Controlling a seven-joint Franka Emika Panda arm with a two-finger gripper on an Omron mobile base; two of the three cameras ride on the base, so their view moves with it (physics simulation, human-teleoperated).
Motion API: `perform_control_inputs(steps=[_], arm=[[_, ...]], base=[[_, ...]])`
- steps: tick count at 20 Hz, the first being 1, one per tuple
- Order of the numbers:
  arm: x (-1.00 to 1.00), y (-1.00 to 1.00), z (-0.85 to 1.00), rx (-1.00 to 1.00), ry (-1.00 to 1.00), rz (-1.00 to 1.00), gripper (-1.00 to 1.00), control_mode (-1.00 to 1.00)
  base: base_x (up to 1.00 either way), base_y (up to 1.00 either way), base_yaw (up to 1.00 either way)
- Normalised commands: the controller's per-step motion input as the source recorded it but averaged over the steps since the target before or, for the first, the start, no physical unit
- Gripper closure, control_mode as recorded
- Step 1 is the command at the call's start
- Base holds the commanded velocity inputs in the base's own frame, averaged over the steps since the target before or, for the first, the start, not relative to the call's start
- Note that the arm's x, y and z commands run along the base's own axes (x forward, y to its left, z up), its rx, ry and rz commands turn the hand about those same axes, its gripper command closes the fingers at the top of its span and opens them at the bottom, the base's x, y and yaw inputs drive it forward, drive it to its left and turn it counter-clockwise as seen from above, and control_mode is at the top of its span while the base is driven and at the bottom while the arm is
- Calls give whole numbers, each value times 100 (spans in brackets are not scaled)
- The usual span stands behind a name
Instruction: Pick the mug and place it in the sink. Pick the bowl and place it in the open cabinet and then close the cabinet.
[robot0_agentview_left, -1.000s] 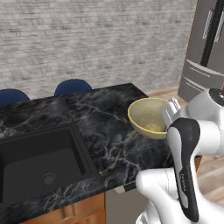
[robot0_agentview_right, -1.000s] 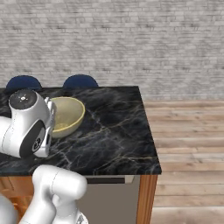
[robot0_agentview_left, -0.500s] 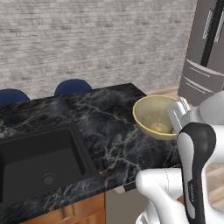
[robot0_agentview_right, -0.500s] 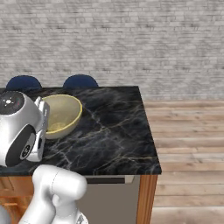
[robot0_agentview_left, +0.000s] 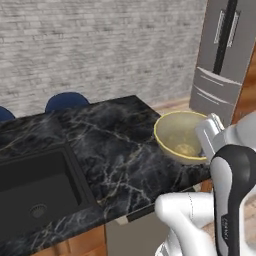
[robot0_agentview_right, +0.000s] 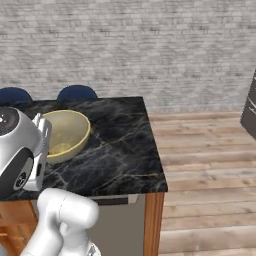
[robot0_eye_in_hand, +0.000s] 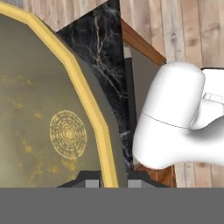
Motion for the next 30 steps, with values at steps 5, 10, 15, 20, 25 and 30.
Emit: perform_control_inputs(steps=[5,10,15,20,25,30], arm=[[0,0,0,0,0,0,100,100],[0,0,0,0,0,0,100,100],[0,0,0,0,0,0,100,100],[0,0,0,0,0,0,100,100],[0,0,0,0,0,0,100,100],[0,0,0,0,0,0,100,100]], base=[[-19,-61,-70],[0,-9,-91],[0,0,-95],[0,0,-90],[0,0,-84],[0,0,-78]])
